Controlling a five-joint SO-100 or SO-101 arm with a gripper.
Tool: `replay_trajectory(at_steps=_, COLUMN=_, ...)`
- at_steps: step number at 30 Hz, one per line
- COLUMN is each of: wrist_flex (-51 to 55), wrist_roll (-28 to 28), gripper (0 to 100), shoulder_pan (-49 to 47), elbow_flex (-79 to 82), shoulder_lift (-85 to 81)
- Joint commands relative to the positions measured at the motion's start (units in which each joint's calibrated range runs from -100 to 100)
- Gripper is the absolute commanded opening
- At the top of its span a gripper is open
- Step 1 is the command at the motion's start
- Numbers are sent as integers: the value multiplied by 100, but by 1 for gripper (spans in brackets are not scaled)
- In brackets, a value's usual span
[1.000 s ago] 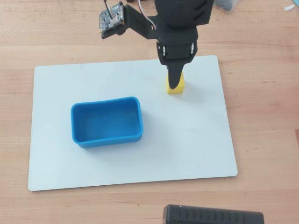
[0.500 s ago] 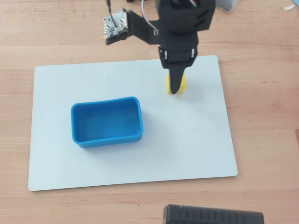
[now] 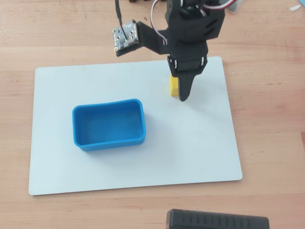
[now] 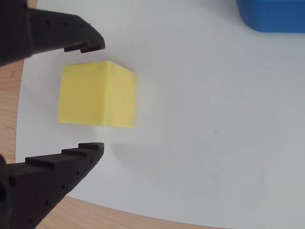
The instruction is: Pick up yellow cube and drop it in the blue rectangular bin
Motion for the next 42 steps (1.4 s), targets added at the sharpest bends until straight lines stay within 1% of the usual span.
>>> replay_trajectory(at_steps=1, wrist_flex=-177, wrist_roll=-54, gripper=23, shoulder_pan=-34, elbow_flex=-841, shoulder_lift=75)
replay_trajectory(at_steps=4, wrist_flex=-194, wrist_roll=-54, gripper=21, shoulder_pan=-8, elbow_flex=-877, shoulder_lift=75)
replay_trajectory(at_steps=7, wrist_flex=-210, wrist_roll=-54, gripper=14, shoulder_pan=61, elbow_flex=-886, shoulder_lift=38)
replay_trajectory(at_steps=13, wrist_flex=-260, wrist_roll=-54, gripper=5, shoulder_pan=146, elbow_flex=-895, shoulder_lift=-8)
replay_trajectory(at_steps=16, wrist_flex=-161, wrist_roll=-44, gripper=5, shoulder_pan=292, elbow_flex=-1004, shoulder_lift=-73)
replay_trajectory(at_steps=20, wrist_flex=137, wrist_roll=-15, gripper=5, shoulder_pan=498, elbow_flex=-1150, shoulder_lift=-705)
replay_trajectory(at_steps=28, wrist_flex=1458, wrist_roll=-15, gripper=4, shoulder_pan=575, elbow_flex=-2813, shoulder_lift=-1058)
replay_trajectory(at_steps=36, wrist_flex=2630, wrist_roll=-10, gripper=4, shoulder_pan=695, elbow_flex=-4986, shoulder_lift=-389)
replay_trajectory(at_steps=39, wrist_flex=2771, wrist_roll=112, gripper=3, shoulder_pan=1030, elbow_flex=-5632, shoulder_lift=57)
replay_trajectory(at_steps=42, wrist_flex=2746, wrist_roll=225, gripper=3, shoulder_pan=1433, elbow_flex=-5768, shoulder_lift=391)
